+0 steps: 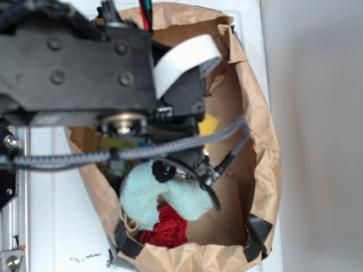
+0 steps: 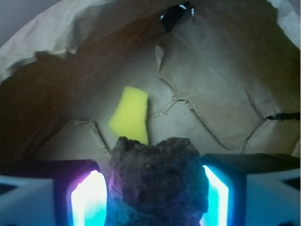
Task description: Grab the rock.
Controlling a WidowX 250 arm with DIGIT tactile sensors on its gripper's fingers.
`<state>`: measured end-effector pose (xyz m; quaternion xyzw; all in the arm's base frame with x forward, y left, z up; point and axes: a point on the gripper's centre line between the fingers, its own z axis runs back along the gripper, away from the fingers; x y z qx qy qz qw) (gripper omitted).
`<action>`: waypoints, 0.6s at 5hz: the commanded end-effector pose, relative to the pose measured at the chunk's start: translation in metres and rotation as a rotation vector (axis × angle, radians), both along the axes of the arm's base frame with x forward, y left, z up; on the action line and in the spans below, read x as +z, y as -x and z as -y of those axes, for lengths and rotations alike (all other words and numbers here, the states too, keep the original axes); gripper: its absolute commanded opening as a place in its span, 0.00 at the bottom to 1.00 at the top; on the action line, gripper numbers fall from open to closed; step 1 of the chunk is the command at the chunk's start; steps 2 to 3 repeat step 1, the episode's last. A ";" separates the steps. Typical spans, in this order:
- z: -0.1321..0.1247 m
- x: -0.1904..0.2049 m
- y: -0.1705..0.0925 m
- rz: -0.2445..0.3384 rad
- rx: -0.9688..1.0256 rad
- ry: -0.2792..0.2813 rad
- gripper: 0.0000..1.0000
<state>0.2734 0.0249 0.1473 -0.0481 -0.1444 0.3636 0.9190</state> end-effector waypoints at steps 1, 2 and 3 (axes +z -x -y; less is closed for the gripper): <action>-0.011 0.013 -0.006 0.073 0.057 -0.023 0.00; -0.011 0.013 -0.006 0.073 0.057 -0.023 0.00; -0.011 0.013 -0.006 0.073 0.057 -0.023 0.00</action>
